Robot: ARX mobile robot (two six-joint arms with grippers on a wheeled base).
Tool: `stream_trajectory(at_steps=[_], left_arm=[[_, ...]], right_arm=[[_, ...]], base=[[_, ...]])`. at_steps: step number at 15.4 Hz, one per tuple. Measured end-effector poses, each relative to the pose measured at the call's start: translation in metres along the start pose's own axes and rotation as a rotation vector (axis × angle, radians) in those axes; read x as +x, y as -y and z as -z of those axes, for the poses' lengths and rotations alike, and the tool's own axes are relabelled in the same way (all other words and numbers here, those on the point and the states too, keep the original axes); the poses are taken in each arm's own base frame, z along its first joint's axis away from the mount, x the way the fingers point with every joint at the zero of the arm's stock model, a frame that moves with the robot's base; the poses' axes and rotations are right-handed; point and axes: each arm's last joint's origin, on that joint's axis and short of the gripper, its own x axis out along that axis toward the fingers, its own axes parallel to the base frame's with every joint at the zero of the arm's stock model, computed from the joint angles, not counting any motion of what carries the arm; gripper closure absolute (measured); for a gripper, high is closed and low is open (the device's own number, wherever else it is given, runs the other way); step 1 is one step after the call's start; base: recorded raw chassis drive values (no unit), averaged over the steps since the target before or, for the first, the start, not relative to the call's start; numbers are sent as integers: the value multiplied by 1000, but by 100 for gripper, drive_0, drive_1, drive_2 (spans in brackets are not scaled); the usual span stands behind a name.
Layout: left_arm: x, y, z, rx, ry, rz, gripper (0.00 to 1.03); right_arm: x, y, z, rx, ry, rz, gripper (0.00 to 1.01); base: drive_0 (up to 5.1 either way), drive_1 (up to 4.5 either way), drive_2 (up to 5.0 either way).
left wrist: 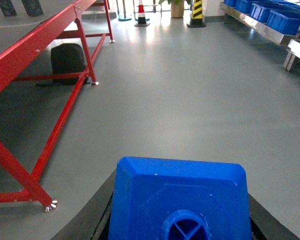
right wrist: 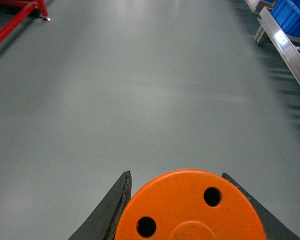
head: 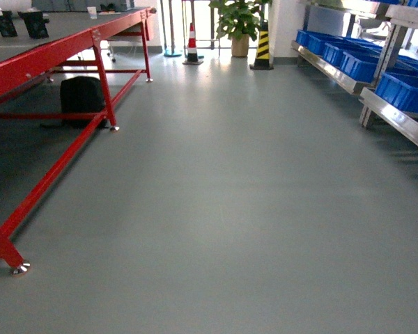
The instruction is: Sort blue parts and orange caps into right shelf containers
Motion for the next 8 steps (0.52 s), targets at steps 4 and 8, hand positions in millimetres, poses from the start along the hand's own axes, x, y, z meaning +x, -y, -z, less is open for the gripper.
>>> stream_trajectory(at_steps=[4,8], left_arm=[[0,0,0,0,-4,0,58],[0,0,0,0,-3,0,58]], right_arm=[[1,0,2,-1,-11,-1,58],[1,0,2,-1,-10,-2,58]], base=[[0,0,0],[0,0,0]])
